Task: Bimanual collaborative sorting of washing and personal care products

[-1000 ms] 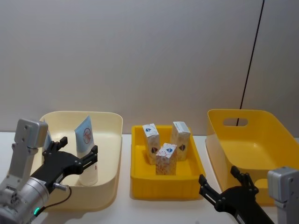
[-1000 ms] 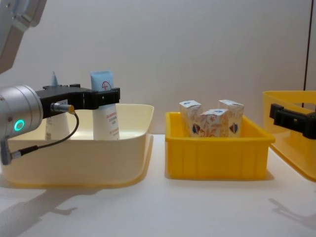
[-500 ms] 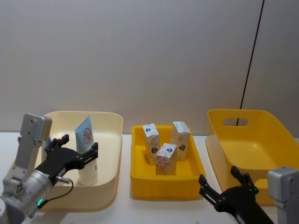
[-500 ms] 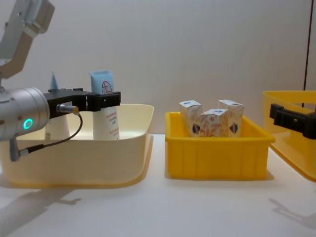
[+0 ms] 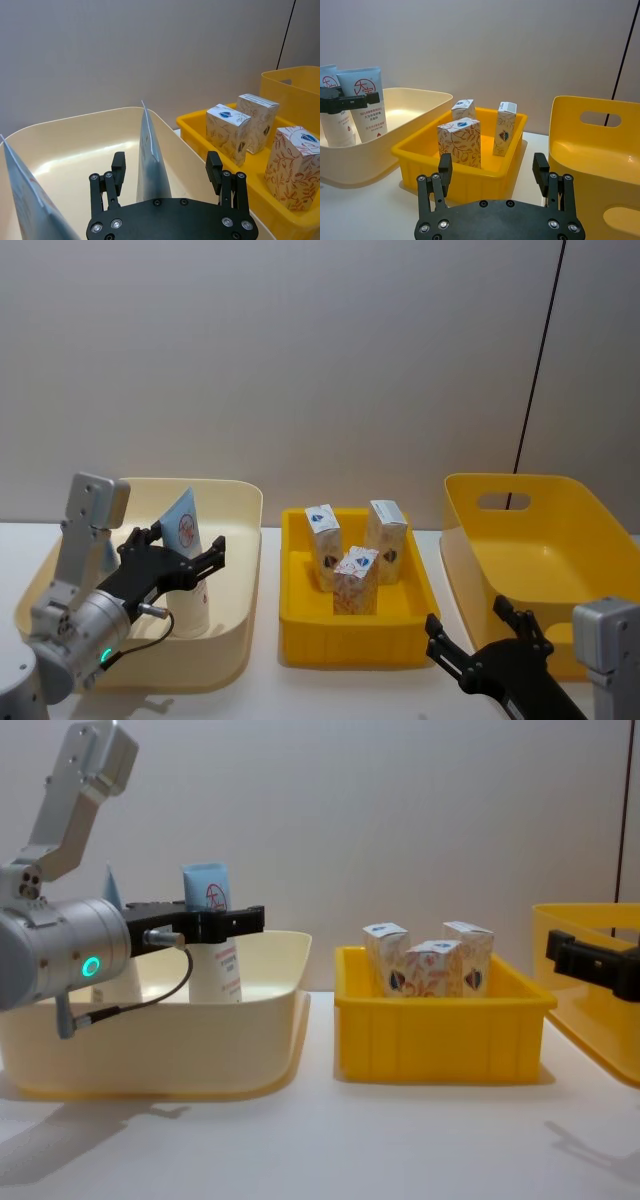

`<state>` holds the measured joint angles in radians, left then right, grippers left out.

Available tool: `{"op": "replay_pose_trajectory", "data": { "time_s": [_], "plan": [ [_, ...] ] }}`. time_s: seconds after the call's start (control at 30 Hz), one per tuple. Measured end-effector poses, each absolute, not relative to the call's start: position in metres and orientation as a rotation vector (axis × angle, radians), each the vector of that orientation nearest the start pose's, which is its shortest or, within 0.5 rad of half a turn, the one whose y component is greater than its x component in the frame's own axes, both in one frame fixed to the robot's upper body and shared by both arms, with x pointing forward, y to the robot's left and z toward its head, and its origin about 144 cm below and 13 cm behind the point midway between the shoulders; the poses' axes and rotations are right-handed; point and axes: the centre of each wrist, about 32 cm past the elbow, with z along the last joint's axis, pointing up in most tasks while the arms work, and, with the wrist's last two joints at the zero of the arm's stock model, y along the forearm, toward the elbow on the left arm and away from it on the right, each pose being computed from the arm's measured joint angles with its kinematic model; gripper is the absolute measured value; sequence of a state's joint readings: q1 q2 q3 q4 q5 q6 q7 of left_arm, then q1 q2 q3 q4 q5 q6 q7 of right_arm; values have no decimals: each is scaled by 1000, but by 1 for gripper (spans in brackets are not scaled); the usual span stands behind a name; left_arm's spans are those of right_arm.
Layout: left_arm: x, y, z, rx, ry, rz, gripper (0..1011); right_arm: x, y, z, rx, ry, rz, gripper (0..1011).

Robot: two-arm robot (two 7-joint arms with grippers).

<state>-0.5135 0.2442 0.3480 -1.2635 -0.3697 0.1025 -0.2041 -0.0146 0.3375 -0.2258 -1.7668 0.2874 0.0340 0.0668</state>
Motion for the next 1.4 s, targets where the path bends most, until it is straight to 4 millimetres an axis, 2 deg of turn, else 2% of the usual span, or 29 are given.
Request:
{"op": "replay_pose_trajectory", "data": {
  "time_s": [0.13,0.33,0.57,0.6,0.67,0.7,0.8,0.83,1.0,1.2,1.4],
  "plan": [
    [590,218,1227,-5,-12,1116,991,443,-237,1189,26,-75,-1229,1001],
    [594,217,1227,-5,-9,1111,859,443,-237,1189,26,-75,-1229,1001],
    [597,215,1226,-6,-6,1107,626,443,-237,1189,26,-75,-1229,1001],
    [597,215,1226,-6,-6,1106,626,443,-237,1189,26,-75,-1229,1001],
    [597,215,1226,-6,-6,1106,564,443,-237,1189,26,-75,-1229,1001],
    [597,215,1226,-6,-6,1105,502,443,-237,1189,26,-75,-1229,1001],
    [597,215,1226,-8,-8,1105,397,443,-237,1189,26,-75,-1229,1001],
    [597,215,1226,-9,-9,1105,397,443,-237,1189,26,-75,-1229,1001],
    [596,217,1226,-24,-20,1100,239,443,-237,1189,26,-75,-1229,1001],
    [594,221,1228,-68,-52,1083,191,443,-237,1189,26,-75,-1229,1001],
    [593,228,1232,-131,-98,1049,191,443,-237,1189,26,-75,-1229,1001]
  ]
}}
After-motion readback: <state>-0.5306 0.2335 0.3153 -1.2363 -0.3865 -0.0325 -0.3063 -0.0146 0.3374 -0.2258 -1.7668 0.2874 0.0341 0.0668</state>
